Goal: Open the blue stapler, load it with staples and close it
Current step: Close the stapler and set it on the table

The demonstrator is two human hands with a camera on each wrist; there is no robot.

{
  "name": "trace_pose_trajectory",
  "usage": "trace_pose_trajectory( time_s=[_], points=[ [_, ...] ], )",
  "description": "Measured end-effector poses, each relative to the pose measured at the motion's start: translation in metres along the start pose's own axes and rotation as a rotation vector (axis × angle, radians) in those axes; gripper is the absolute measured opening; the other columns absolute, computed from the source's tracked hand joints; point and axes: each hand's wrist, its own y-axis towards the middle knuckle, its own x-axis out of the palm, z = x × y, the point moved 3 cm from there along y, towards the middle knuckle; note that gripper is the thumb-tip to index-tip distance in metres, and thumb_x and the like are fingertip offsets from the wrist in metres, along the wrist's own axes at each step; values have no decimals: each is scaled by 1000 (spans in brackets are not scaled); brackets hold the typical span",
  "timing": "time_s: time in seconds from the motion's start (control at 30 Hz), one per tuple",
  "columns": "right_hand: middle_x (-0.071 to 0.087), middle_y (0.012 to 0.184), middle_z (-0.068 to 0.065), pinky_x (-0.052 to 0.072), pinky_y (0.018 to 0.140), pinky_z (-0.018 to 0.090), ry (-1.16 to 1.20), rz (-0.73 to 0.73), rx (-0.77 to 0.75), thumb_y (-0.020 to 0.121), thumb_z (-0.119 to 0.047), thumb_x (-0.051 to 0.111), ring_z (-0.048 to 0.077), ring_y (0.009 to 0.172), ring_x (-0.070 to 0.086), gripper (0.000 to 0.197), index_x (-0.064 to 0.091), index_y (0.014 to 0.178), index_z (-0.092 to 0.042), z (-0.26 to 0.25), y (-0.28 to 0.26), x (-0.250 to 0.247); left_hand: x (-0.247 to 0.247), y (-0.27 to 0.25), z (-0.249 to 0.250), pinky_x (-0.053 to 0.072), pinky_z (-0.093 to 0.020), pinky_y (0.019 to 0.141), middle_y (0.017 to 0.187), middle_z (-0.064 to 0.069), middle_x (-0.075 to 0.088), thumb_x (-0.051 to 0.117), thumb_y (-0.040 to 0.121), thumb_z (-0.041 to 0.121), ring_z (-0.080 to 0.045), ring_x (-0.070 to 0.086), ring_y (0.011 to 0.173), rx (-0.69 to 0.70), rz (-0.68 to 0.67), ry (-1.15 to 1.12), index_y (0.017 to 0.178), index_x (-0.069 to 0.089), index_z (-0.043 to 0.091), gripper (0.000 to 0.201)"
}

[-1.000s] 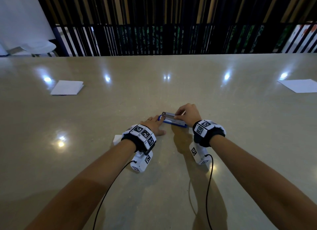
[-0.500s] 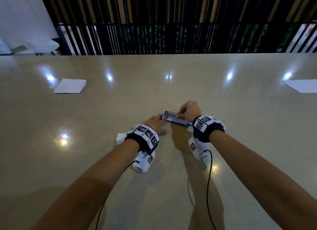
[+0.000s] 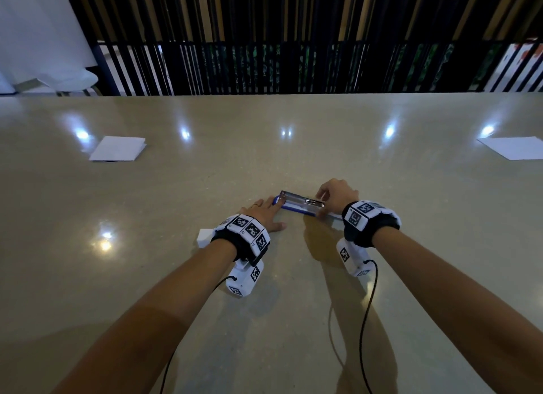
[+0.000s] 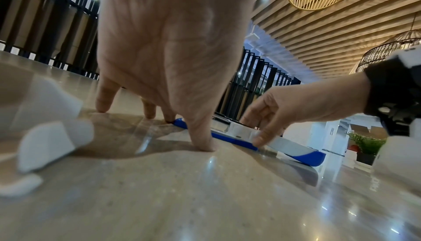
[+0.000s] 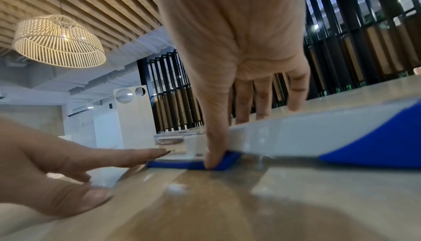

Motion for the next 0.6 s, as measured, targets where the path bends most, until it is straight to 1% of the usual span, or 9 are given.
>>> trace_pose_trajectory(
  time_s=[0.07, 0.13, 0.2, 0.23, 0.33, 0.4, 0.47, 0.53, 0.6],
  points=[
    [71, 100, 8, 39, 98, 50, -104, -45, 72, 59, -13, 87, 31, 99, 64, 41, 73, 97, -10, 13, -6, -8, 1, 1, -1, 16, -57, 117, 163, 4, -8, 37, 94, 54, -24, 2, 151, 4, 0, -3, 152, -8, 32, 76],
    [72, 96, 14, 48, 92, 45, -150, -64, 105, 61, -9, 85, 31, 91, 67, 38, 73, 96, -2, 26, -12, -17, 2, 2, -1, 16, -57, 116, 163, 4, -8, 36, 94, 53, -24, 2, 151, 7, 4, 1, 152, -9, 32, 76],
    [72, 91, 14, 54, 81, 36, -145, -66, 90, 62, -11, 86, 28, 81, 66, 36, 73, 93, 2, 34, -18, -26, 2, 2, -1, 16, -57, 116, 163, 4, -8, 36, 95, 53, -25, 2, 151, 11, 9, 2, 153, -8, 32, 76],
    [72, 88, 12, 54, 80, 36, -131, -59, 83, 61, -12, 86, 27, 81, 66, 35, 74, 91, 0, 36, -20, -31, 2, 3, -1, 15, -57, 116, 163, 4, -8, 36, 95, 52, -25, 2, 151, 12, 11, 1, 153, -8, 31, 76],
    [72, 79, 5, 53, 88, 45, -75, 14, 36, 56, -14, 88, 25, 84, 67, 28, 78, 82, -10, 35, -25, -49, 2, 3, -1, 15, -57, 116, 163, 4, -8, 36, 95, 51, -25, 1, 151, 12, 13, 0, 153, -8, 31, 75],
    [68, 72, 0, 56, 82, 41, -2, 82, -41, 55, -15, 88, 21, 80, 66, 27, 78, 80, -13, 26, -27, -62, 2, 4, -1, 15, -57, 116, 163, 5, -8, 36, 96, 51, -25, 1, 151, 14, 10, -5, 153, -8, 32, 75],
    [67, 73, 0, 57, 77, 38, 55, 136, -112, 55, -17, 88, 19, 79, 66, 25, 78, 79, -15, 12, -28, -71, 4, 4, 0, 15, -58, 115, 163, 6, -9, 36, 96, 51, -24, 0, 151, 20, 6, -7, 153, -8, 33, 74],
    [71, 80, 4, 57, 78, 41, 44, 179, -165, 54, -17, 87, 21, 82, 66, 28, 77, 80, -16, -4, -26, -69, 5, 3, -1, 16, -58, 115, 163, 6, -9, 35, 96, 51, -23, -1, 152, 10, 5, -13, 153, -8, 31, 74],
    [73, 90, 8, 58, 78, 45, 78, 224, -208, 52, -19, 87, 25, 86, 67, 39, 75, 88, -14, -16, -21, -60, 7, 3, -2, 17, -57, 115, 163, 7, -11, 34, 96, 52, -20, -2, 152, -14, 5, -11, 153, -10, 27, 76]
  ],
)
